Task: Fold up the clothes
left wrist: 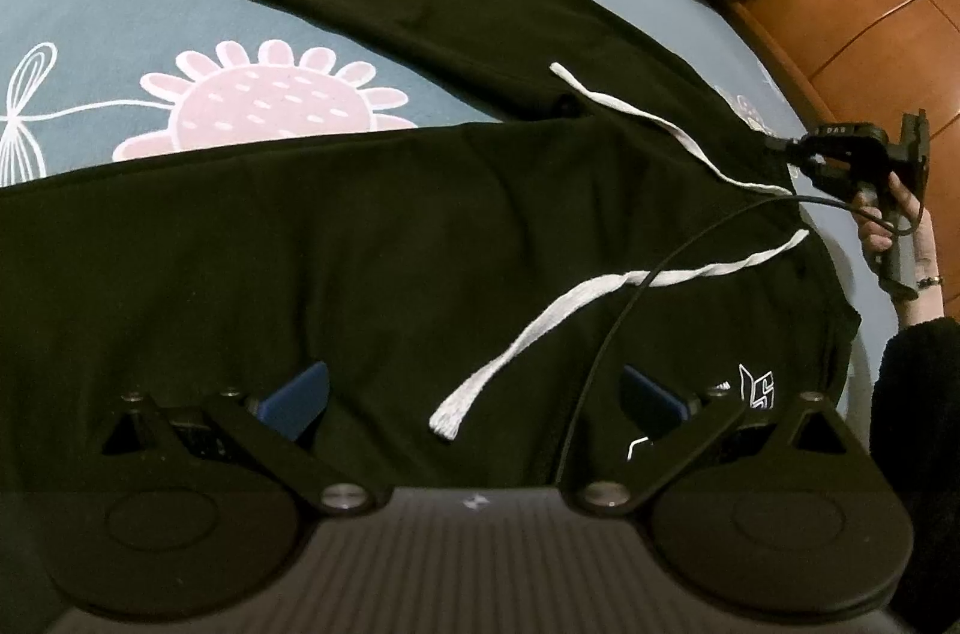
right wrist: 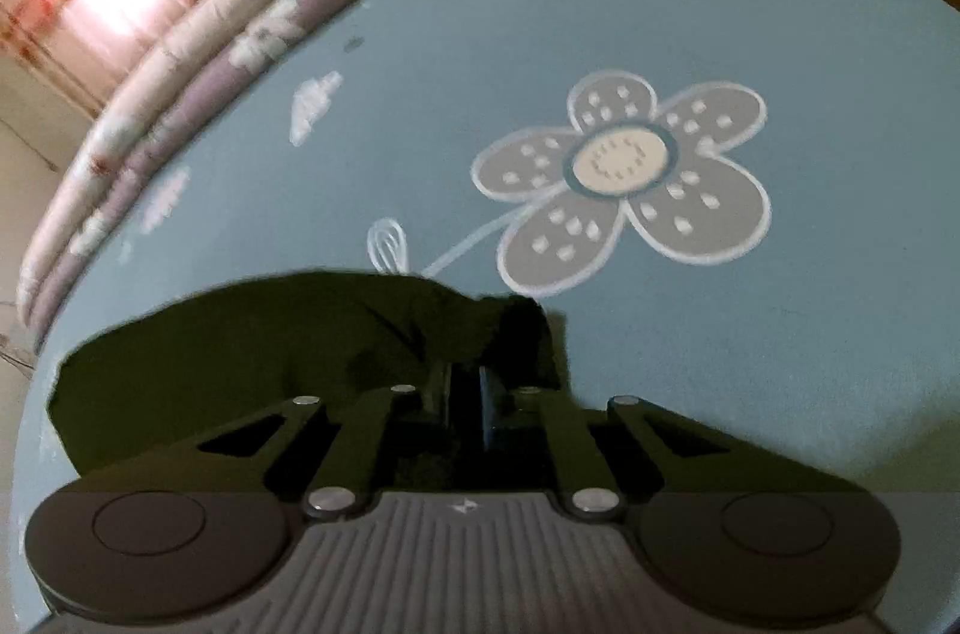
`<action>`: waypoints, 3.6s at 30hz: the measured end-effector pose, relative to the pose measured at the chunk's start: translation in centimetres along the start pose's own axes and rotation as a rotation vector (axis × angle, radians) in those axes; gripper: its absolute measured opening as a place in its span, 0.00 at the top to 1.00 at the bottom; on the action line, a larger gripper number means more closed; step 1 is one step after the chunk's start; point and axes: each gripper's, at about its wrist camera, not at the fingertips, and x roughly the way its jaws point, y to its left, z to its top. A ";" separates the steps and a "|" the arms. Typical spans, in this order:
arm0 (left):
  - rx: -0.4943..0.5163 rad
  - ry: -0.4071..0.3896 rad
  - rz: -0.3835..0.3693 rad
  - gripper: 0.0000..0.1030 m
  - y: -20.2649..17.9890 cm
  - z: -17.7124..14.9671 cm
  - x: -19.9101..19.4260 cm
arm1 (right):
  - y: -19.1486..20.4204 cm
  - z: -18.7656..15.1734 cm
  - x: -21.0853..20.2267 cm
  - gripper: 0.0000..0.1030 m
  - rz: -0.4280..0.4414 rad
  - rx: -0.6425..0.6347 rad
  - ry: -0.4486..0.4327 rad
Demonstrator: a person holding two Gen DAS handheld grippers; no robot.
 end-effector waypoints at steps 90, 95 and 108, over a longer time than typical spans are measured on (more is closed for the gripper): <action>-0.057 0.103 -0.104 0.01 0.3 -3.2 -3.8 | 9.4 -18.2 -22.7 0.03 0.239 0.013 -0.297; -0.021 0.100 -0.054 0.01 0.3 -3.9 -4.6 | 8.5 -19.8 -12.2 0.06 -0.036 0.002 -0.024; 0.012 0.127 0.014 0.01 1.6 -5.9 -4.8 | 7.0 -20.6 -10.0 0.02 -0.117 -0.007 0.065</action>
